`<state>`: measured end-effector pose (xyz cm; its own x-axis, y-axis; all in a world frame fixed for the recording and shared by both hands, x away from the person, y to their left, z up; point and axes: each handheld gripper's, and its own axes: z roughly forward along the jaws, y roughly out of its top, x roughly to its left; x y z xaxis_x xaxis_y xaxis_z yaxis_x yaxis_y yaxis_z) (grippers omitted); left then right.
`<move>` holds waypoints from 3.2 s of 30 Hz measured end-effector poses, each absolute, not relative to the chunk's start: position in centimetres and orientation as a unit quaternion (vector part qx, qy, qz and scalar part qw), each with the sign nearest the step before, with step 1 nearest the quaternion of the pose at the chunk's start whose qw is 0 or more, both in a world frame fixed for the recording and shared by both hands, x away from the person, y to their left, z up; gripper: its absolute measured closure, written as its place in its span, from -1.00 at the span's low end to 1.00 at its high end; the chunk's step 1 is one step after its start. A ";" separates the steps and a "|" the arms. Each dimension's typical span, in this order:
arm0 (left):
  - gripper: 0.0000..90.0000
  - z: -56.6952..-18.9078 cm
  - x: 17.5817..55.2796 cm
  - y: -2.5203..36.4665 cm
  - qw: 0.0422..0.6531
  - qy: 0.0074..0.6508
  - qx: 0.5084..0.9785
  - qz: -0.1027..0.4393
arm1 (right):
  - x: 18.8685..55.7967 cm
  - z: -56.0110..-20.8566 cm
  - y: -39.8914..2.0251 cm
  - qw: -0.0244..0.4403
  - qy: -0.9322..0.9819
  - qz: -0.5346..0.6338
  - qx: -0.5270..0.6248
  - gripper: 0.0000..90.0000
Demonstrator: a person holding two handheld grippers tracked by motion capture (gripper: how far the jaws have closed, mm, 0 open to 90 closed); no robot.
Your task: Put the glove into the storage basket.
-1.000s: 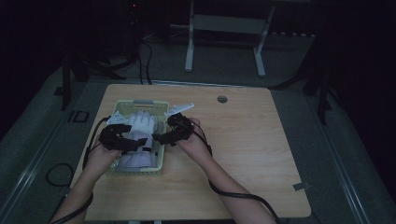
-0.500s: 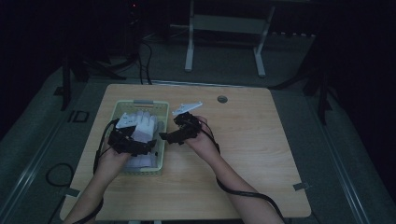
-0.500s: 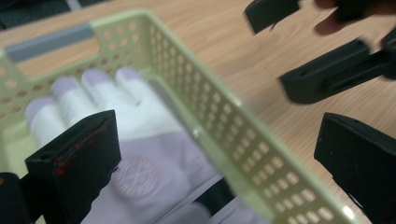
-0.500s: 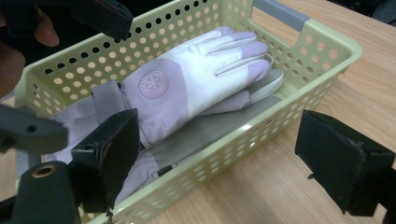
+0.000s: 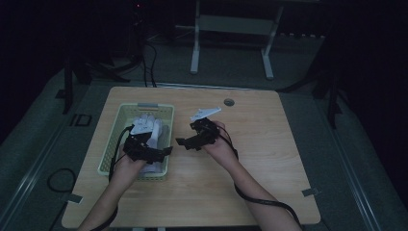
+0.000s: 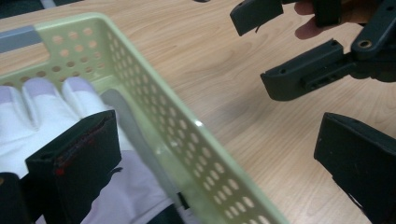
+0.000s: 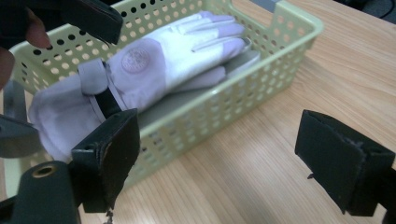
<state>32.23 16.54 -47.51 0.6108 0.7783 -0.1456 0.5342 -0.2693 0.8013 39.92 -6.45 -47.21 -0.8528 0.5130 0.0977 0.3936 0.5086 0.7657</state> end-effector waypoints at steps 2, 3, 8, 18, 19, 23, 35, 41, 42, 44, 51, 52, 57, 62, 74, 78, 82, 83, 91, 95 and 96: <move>-0.98 -47.4 31.9 16.1 0.438 0.417 0.784 0.138 | 39.7 -47.1 -7.1 0.073 0.865 0.421 0.262 -0.69; -0.98 -47.3 31.8 15.9 0.441 0.415 0.784 0.138 | 39.6 -47.1 -7.5 0.075 0.865 0.422 0.263 -0.69; -0.98 -47.2 30.8 14.6 0.466 0.398 0.779 0.131 | 39.0 -47.4 -9.2 0.082 0.866 0.420 0.258 -0.69; -0.98 -48.0 29.6 12.0 0.475 0.369 0.791 0.118 | 37.8 -48.5 -12.1 0.085 0.865 0.420 0.261 -0.69; -0.98 -48.0 29.6 12.0 0.475 0.369 0.791 0.118 | 37.8 -48.5 -12.1 0.085 0.865 0.420 0.261 -0.69; -0.98 -48.2 29.6 10.7 0.470 0.354 0.801 0.105 | 37.2 -49.1 -13.6 0.088 0.863 0.422 0.266 -0.69; -0.98 -48.1 27.9 6.0 0.482 0.299 0.821 0.072 | 35.9 -50.0 -16.6 0.095 0.866 0.407 0.276 -0.69; -0.98 -49.2 27.3 4.2 0.473 0.280 0.834 0.047 | 35.1 -50.6 -18.3 0.109 0.865 0.401 0.281 -0.69; -0.98 -49.2 27.3 4.2 0.473 0.280 0.834 0.047 | 35.1 -50.6 -18.3 0.109 0.865 0.401 0.281 -0.69; -0.98 -49.6 27.1 3.6 0.471 0.277 0.837 0.041 | 34.8 -50.8 -18.8 0.115 0.863 0.402 0.282 -0.69; -0.98 -51.3 26.4 1.8 0.462 0.256 0.849 0.017 | 33.6 -52.5 -21.4 0.116 0.853 0.414 0.295 -0.69; -0.98 -51.3 26.4 1.8 0.462 0.256 0.849 0.017 | 33.6 -52.5 -21.4 0.116 0.853 0.414 0.295 -0.69; -0.98 -52.6 26.3 1.1 0.462 0.251 0.851 0.005 | 32.8 -53.4 -24.0 0.114 0.845 0.417 0.313 -0.69; -0.98 -53.3 26.2 0.4 0.454 0.243 0.857 -0.004 | 32.3 -53.7 -25.1 0.119 0.843 0.413 0.323 -0.69; -0.98 -54.9 25.4 -0.9 0.455 0.215 0.864 -0.030 | 30.0 -54.9 -27.1 0.128 0.844 0.411 0.321 -0.69; -0.98 -55.5 24.8 -1.3 0.458 0.201 0.866 -0.027 | 29.4 -55.3 -27.7 0.134 0.842 0.413 0.320 -0.69; -0.98 -56.3 24.6 -1.5 0.448 0.206 0.869 -0.027 | 29.3 -55.6 -27.8 0.142 0.846 0.403 0.320 -0.70; -0.98 -56.3 24.6 -1.5 0.448 0.206 0.869 -0.027 | 29.3 -55.6 -27.8 0.142 0.846 0.403 0.320 -0.70; -0.98 -56.7 24.5 -1.1 0.454 0.210 0.865 -0.027 | 29.4 -56.2 -27.6 0.139 0.853 0.398 0.309 -0.70; -0.98 -56.7 24.5 -1.1 0.456 0.209 0.864 -0.026 | 29.5 -56.2 -27.8 0.141 0.851 0.397 0.313 -0.70; -0.98 -56.6 24.5 -1.1 0.457 0.208 0.864 -0.023 | 29.5 -56.2 -27.8 0.140 0.850 0.398 0.314 -0.70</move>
<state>24.47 -1.12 -56.64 0.9125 0.3385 -0.2298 0.3804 -0.4955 0.7809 29.50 -27.85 -56.22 -0.7634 0.6458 0.0129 0.4236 0.4854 0.7649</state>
